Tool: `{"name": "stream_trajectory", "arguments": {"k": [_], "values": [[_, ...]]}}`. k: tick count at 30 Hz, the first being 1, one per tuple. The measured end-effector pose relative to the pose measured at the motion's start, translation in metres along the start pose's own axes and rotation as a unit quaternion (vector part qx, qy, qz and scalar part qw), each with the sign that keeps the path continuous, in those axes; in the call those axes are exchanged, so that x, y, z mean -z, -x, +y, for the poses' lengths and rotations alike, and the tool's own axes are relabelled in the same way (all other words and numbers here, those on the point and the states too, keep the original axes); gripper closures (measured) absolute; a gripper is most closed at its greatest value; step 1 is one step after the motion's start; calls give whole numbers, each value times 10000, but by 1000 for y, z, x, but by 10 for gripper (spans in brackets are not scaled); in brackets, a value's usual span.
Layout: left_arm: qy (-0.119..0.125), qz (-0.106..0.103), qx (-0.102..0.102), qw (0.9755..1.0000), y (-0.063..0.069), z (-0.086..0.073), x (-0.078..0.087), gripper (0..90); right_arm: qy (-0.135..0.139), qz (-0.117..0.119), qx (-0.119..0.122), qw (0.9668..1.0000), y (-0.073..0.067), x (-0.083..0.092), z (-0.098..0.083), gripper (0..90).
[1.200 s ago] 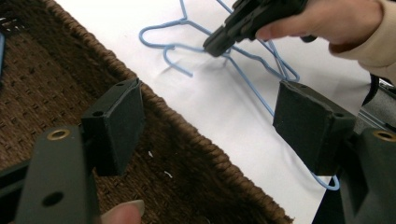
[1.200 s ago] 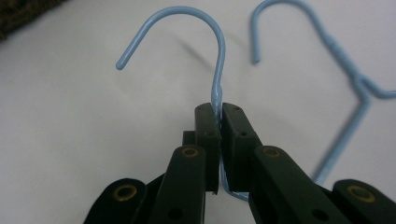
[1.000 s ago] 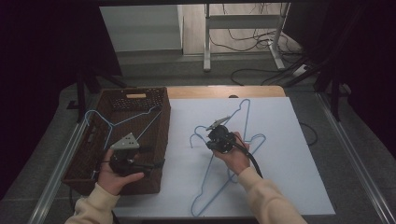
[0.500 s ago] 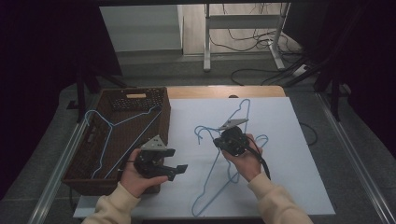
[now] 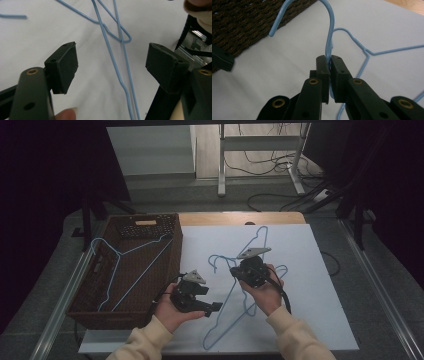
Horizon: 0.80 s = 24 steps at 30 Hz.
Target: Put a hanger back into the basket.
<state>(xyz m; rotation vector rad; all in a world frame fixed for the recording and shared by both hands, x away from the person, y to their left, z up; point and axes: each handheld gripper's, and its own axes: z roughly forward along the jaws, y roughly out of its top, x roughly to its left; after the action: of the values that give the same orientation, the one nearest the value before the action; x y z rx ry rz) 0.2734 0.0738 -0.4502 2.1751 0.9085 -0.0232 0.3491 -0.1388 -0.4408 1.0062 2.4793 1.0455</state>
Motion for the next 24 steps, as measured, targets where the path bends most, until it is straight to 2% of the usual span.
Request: {"name": "stream_trajectory", "arguments": {"k": [1, 4, 7, 10, 13, 15, 16, 18, 19, 21, 23, 24], "values": [[0, 0, 0, 10000, 0, 0, 0, 275, 0, 0, 0, 10000, 0, 0, 0, 857], [-138, 32, 19, 9999, 3, 0, -17, 296, 57, 20, -51, 10000, 0, 1, 0, 857], [-163, 56, 60, 9998, 3, 1, -23, 314, 71, 32, -68, 9999, -1, 1, 0, 857], [-171, -25, 258, 9995, 0, 0, -36, 401, 95, 78, -108, 9999, -1, 3, 0, 857], [-198, -46, 335, 9992, -1, -1, -43, 445, 127, 119, -144, 9997, -2, 4, 0, 857], [-263, -87, 373, 9989, -2, -2, -48, 529, 149, 138, -158, 9997, -2, 6, 0, 857], [-280, -110, 405, 9987, -3, -3, -50, 570, 207, 131, -150, 9996, -2, 8, 0, 899], [-305, -30, 415, 9987, -4, -3, -53, 593, 234, 152, -191, 9994, -1, 9, 0, 900], [-300, -122, 519, 9981, -7, -4, -54, 678, 251, 161, -198, 9994, 0, 11, 0, 899], [-341, -56, 516, 9981, -7, -4, -55, 712, 201, 157, -207, 9995, 1, 10, 0, 899], [-417, -65, 569, 9975, -9, -5, -59, 714, 164, 157, -223, 9995, 1, 9, -1, 899], [-440, -135, 540, 9975, -8, -7, -60, 712, 53, 176, -250, 9995, 4, 6, -3, 897]]}}
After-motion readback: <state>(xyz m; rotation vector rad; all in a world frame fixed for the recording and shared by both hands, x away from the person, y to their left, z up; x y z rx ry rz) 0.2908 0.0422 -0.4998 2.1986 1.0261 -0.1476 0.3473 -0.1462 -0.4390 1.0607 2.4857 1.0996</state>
